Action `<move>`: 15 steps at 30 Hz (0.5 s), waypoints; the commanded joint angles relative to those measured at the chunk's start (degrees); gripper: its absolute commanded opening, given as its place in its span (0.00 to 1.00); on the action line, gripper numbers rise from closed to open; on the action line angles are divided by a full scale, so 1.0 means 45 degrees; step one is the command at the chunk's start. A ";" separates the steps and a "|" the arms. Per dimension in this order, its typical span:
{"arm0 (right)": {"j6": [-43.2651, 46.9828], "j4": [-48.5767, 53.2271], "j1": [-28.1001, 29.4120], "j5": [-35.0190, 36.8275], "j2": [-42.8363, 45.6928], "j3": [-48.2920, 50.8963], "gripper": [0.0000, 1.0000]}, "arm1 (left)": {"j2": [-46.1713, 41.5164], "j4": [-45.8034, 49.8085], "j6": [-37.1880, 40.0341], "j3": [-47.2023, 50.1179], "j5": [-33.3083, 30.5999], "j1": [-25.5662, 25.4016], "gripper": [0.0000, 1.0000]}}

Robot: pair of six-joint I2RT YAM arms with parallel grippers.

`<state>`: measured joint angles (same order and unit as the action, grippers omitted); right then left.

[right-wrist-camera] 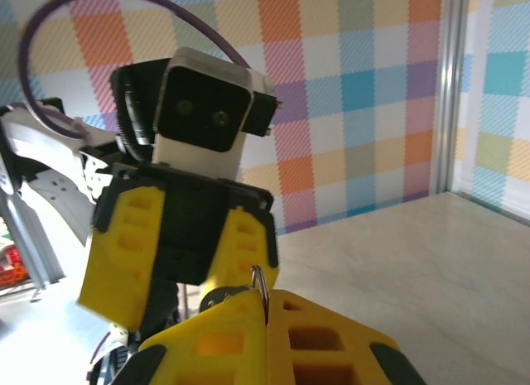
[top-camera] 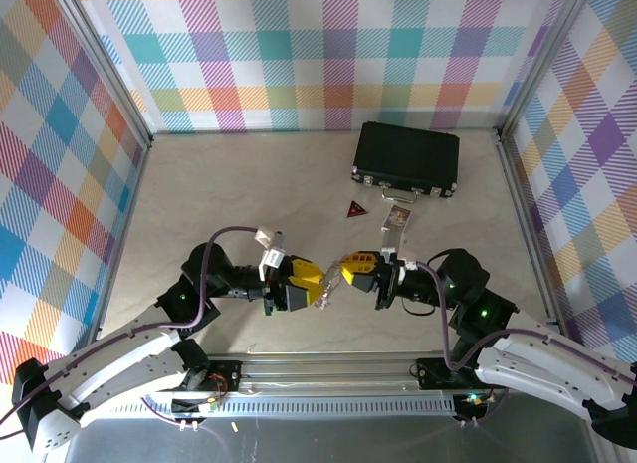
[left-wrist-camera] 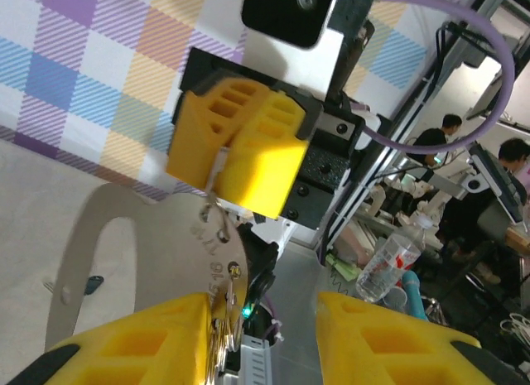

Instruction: Put the keys on the keyring

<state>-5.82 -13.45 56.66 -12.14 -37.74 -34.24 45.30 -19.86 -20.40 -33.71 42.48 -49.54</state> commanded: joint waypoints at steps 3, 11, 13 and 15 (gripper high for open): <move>0.0342 0.0226 0.0067 0.0811 -0.0237 -0.0369 0.00 | 0.0225 0.0248 0.0852 -0.0607 -0.0079 -0.0648 0.36; 0.0409 0.0082 0.0076 0.0011 -0.0345 -0.0242 0.00 | -0.0131 0.0959 0.1491 -0.0555 -0.1823 -0.0693 0.37; 0.0446 0.0062 0.0082 0.0022 -0.0330 -0.0158 0.00 | -0.0351 0.1288 0.1785 -0.0479 -0.2588 -0.0691 0.37; 0.0472 -0.0016 0.0066 0.0063 -0.0253 -0.0102 0.00 | -0.0604 0.1467 0.1960 -0.0404 -0.3055 -0.0691 0.40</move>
<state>-5.04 -11.92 56.66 -10.98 -39.22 -34.24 44.77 -13.76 -14.68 -34.33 33.63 -52.10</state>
